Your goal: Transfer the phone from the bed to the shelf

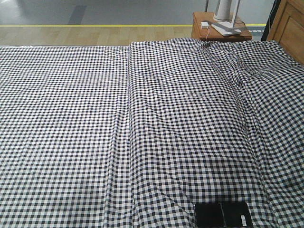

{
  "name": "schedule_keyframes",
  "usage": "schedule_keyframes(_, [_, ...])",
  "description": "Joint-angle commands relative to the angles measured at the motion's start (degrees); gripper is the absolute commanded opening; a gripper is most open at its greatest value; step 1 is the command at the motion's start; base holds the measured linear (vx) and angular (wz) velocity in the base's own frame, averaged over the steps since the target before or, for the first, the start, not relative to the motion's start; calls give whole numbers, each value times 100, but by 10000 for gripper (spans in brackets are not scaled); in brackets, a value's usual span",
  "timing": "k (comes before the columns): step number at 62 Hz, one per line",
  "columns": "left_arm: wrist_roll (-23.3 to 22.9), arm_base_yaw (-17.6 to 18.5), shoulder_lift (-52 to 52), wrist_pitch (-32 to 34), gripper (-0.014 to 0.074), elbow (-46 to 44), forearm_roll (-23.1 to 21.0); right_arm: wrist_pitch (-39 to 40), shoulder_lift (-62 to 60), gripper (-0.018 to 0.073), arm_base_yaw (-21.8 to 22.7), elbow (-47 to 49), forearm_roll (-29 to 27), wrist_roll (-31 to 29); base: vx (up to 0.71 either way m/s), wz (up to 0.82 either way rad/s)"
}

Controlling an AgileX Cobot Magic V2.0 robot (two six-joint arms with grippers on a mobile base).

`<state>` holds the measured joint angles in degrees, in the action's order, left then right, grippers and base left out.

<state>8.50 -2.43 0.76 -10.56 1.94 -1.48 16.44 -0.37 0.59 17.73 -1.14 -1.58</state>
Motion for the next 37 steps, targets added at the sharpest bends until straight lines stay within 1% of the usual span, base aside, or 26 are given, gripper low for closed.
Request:
schedule_keyframes(1, [-33, 20, 77, 415, 1, -122, -52, -426, 333, -6, 18, 860, 4, -3, 0, 0])
schedule_keyframes(15, [-33, 20, 77, 415, 1, -122, -52, -2530, 1666, -1, 18, 2543, 9, -27, 0, 0])
schedule_keyframes(23, [-33, 20, 77, 415, 1, -122, -52, -3563, 2421, 17, 18, 3033, 9, -27, 0, 0])
schedule_keyframes(30, [-33, 20, 77, 415, 1, -122, -52, -4171, 3071, 67, 18, 3153, 5, -27, 0, 0])
schedule_keyframes(35, [-33, 20, 77, 415, 1, -122, -52, -4523, 3515, 126, 18, 3153, 5, -35, 0, 0])
schedule_keyframes(37, [-33, 20, 77, 415, 1, -122, -52, -4661, 3692, 162, 18, 3153, 5, -42, 0, 0])
